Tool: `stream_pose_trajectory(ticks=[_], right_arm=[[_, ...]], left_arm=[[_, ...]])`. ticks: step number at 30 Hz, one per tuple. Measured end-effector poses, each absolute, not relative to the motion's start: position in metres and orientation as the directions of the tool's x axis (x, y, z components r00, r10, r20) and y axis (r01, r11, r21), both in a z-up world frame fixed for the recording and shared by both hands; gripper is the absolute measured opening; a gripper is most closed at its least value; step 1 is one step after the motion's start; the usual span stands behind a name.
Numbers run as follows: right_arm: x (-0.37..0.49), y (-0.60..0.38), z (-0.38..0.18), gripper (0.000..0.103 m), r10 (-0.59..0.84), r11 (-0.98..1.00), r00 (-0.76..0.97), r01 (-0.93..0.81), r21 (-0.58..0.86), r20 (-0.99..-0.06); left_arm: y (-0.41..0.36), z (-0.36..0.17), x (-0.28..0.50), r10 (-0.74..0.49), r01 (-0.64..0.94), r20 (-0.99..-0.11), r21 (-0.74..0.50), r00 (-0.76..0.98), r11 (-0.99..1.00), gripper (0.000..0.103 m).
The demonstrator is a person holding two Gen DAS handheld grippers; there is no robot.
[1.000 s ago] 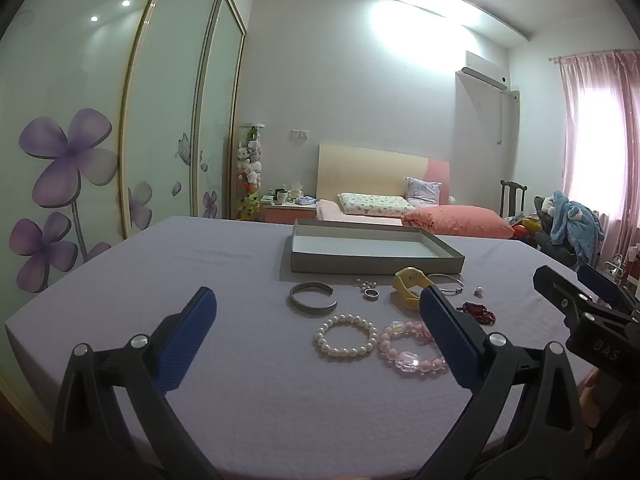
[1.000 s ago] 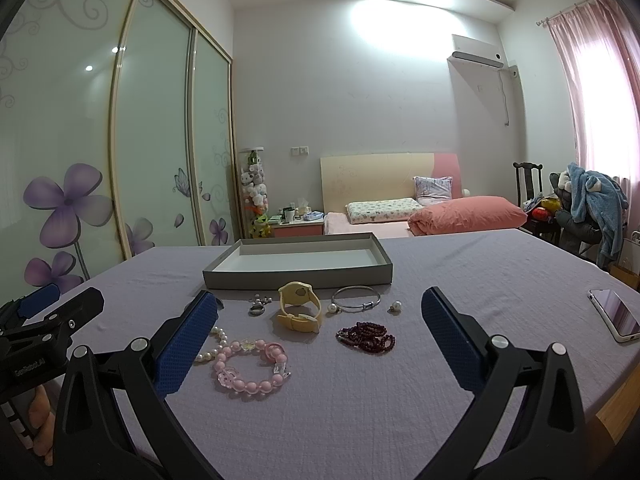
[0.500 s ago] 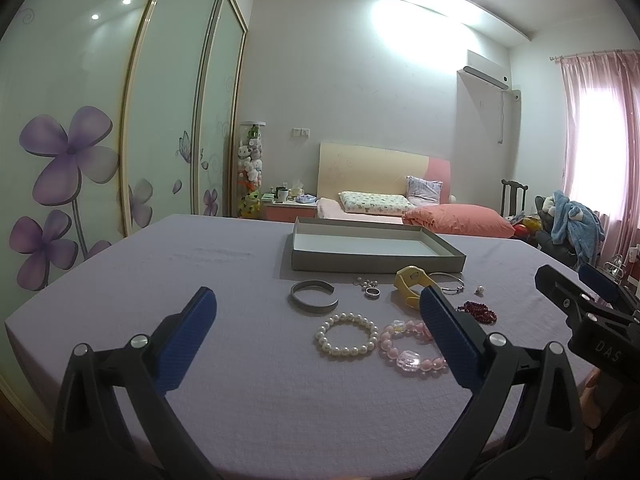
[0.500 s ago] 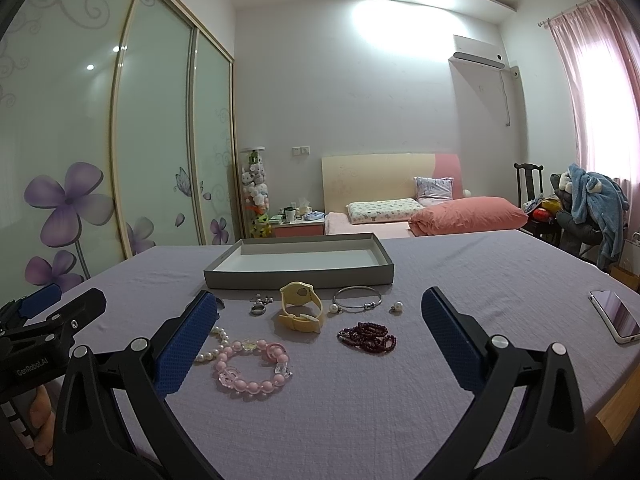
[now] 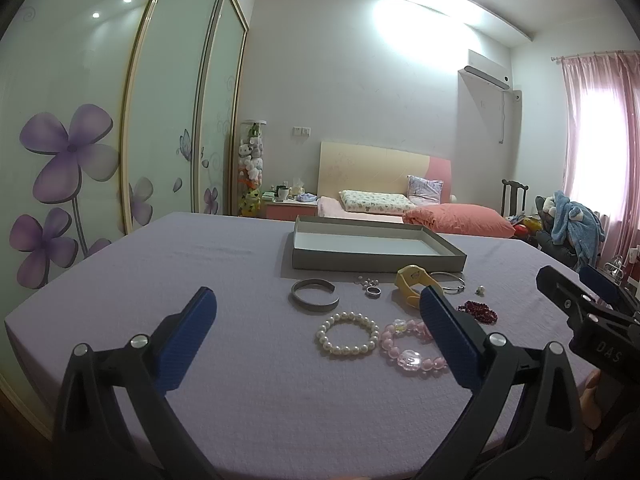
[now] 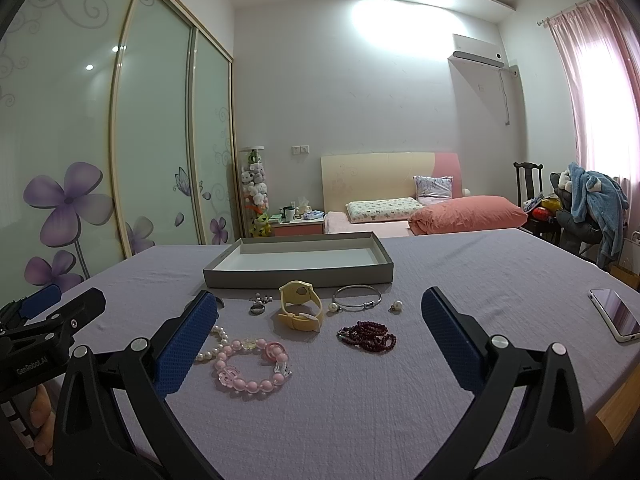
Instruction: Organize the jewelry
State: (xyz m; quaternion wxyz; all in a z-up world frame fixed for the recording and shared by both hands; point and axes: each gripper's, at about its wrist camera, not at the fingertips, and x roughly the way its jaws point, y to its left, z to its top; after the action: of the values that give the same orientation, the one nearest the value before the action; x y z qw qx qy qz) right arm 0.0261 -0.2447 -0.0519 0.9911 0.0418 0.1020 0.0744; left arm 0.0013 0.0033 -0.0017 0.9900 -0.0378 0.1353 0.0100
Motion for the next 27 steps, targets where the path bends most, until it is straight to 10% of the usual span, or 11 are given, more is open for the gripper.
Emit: stream_pose_trajectory(ticks=[27], right_arm=[[0.0244, -0.2487, -0.0547, 0.101, 0.155, 0.985, 0.968, -0.137, 0.103, -0.2]], left_arm=[[0.0021, -0.0041, 0.0014, 0.009, -0.029, -0.272, -0.073, 0.962, 0.997, 0.099]])
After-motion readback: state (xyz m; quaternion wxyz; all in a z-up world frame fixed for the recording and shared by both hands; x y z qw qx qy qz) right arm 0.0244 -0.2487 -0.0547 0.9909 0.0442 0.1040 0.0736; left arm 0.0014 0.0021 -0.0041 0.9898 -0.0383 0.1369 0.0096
